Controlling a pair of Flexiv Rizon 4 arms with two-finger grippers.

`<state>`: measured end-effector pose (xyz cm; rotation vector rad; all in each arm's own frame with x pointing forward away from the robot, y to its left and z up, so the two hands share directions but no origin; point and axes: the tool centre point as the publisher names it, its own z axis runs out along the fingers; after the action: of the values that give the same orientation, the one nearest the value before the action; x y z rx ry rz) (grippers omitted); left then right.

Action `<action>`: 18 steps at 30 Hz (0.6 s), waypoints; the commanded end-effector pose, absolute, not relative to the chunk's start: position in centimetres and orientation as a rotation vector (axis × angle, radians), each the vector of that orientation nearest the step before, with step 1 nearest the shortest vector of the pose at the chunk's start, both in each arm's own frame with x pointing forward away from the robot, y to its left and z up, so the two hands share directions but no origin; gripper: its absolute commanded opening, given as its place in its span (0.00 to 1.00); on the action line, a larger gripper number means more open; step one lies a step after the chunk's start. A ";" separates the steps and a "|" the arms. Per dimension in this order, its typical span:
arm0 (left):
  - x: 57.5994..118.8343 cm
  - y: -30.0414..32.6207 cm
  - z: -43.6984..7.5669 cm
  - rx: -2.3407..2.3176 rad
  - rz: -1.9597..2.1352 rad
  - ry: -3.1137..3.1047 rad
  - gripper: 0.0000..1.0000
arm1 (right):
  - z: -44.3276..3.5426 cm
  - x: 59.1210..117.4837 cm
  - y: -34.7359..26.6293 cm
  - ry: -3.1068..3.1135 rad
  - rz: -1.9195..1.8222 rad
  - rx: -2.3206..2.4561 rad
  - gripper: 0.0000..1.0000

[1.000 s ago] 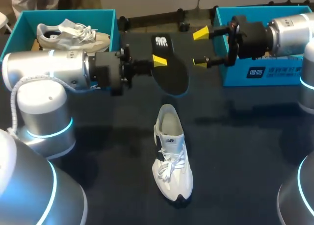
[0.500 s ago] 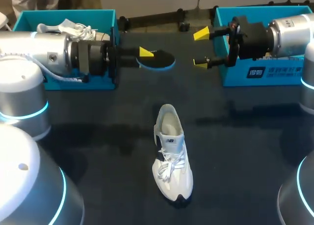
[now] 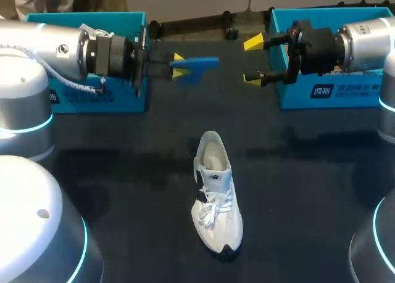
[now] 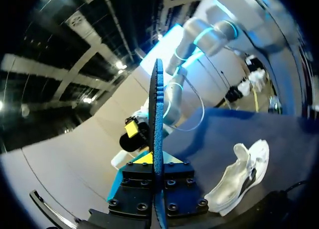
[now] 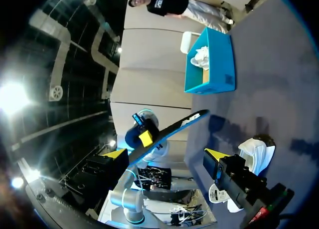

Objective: Take the shoe out of the shoebox, open the shoe tongue, remove and reinsert the insole, then place the shoe into the shoebox

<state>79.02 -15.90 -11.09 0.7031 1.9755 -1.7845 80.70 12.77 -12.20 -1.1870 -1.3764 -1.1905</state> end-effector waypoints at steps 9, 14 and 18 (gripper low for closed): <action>81.3 -14.2 -9.2 -0.232 -2.587 2.481 0.00 | -12.2 80.7 12.9 -1.377 -1.190 -1.188 1.00; 81.7 -14.1 -9.2 -0.569 -2.781 2.567 0.00 | -12.2 80.7 12.9 -1.377 -1.190 -1.188 1.00; 81.7 -14.1 -9.2 -0.569 -2.781 2.567 0.00 | -12.2 80.7 12.9 -1.377 -1.190 -1.188 1.00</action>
<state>81.10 -14.04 -8.90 0.1844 2.3003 -2.2580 80.70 12.74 -12.16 -1.1873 -1.3761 -1.1899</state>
